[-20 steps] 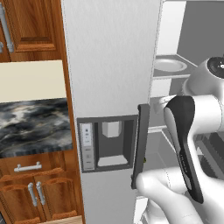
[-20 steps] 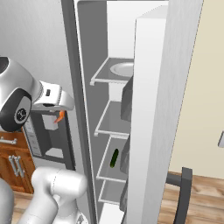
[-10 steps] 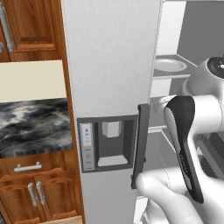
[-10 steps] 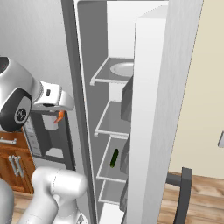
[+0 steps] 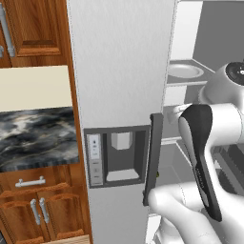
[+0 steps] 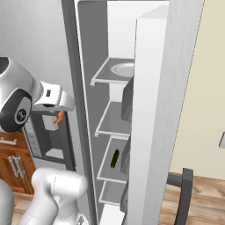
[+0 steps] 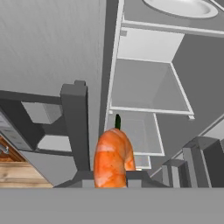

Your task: Transport the shrimp from the fridge to the microwave and turn on the microwave.

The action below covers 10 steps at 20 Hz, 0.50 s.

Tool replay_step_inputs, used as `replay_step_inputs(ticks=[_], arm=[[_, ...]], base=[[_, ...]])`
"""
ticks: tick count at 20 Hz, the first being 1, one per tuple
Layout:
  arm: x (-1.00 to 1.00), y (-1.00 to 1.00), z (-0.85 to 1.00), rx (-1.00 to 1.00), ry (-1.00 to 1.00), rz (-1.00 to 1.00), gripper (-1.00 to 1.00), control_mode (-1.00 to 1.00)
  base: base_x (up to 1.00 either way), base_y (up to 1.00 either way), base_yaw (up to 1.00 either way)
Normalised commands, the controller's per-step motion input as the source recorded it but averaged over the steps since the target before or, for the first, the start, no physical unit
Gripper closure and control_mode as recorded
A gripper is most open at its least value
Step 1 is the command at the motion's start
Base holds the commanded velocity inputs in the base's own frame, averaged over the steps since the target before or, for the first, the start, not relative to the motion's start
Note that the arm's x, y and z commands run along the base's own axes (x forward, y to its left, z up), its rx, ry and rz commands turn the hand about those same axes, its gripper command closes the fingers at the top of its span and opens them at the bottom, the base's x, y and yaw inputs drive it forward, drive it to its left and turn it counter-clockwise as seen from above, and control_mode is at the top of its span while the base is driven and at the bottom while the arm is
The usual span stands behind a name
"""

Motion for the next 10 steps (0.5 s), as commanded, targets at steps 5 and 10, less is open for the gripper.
replay_step_inputs(ticks=[5,10], arm=[[0.0,0.0,0.0,0.0,0.0,0.0,1.0,1.0],[0.0,0.0,0.0,0.0,0.0,0.0,1.0,1.0]], base=[[-0.37,0.1,-0.07],[-0.73,0.3,-0.13]])
